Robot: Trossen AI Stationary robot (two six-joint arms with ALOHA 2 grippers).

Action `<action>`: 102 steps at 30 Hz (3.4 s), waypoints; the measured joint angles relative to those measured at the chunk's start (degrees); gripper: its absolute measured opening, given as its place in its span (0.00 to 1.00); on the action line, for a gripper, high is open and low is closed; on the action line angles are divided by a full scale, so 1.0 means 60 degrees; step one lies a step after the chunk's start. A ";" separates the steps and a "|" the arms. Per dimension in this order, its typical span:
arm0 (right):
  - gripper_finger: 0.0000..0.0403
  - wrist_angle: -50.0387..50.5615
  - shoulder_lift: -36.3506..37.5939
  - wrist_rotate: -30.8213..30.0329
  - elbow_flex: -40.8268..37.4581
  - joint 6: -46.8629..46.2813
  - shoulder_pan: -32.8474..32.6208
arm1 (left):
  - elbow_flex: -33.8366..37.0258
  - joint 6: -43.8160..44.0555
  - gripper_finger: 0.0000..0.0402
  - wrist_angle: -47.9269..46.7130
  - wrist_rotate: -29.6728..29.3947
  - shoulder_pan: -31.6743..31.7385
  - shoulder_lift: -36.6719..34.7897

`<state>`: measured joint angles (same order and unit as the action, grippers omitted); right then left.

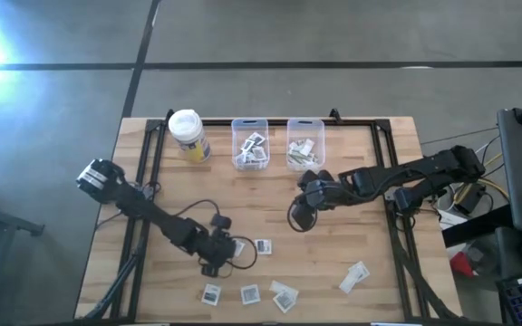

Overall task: Pick & Place First Aid Supplies
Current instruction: Put the towelette pack into the left transparent bin

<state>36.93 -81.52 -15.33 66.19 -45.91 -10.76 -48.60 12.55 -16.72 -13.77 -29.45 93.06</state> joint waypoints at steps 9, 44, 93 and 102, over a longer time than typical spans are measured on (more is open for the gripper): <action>0.16 -0.0027 0.0000 0.0007 0.0000 0.0000 0.0000 | -0.0022 -0.0141 0.39 0.0063 0.0089 0.0255 0.0589; 0.16 -0.0149 0.0000 0.0033 0.0000 0.0000 -0.0165 | 0.0049 -0.0313 0.02 -0.0454 0.0637 0.1080 -0.0966; 0.16 -0.1822 -0.0004 -0.1214 -0.1483 -0.1484 -0.2481 | 0.0022 -0.2686 0.02 0.3431 -0.0275 0.8572 -0.0827; 0.16 -0.2073 -0.0004 -0.1188 -0.2066 -0.2423 -0.2816 | 0.0022 -0.2876 0.03 0.3530 -0.0053 0.8579 -0.0667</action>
<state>24.49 -81.54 -22.46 53.80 -60.45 -27.66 -48.47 -4.71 4.46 -14.09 22.02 89.06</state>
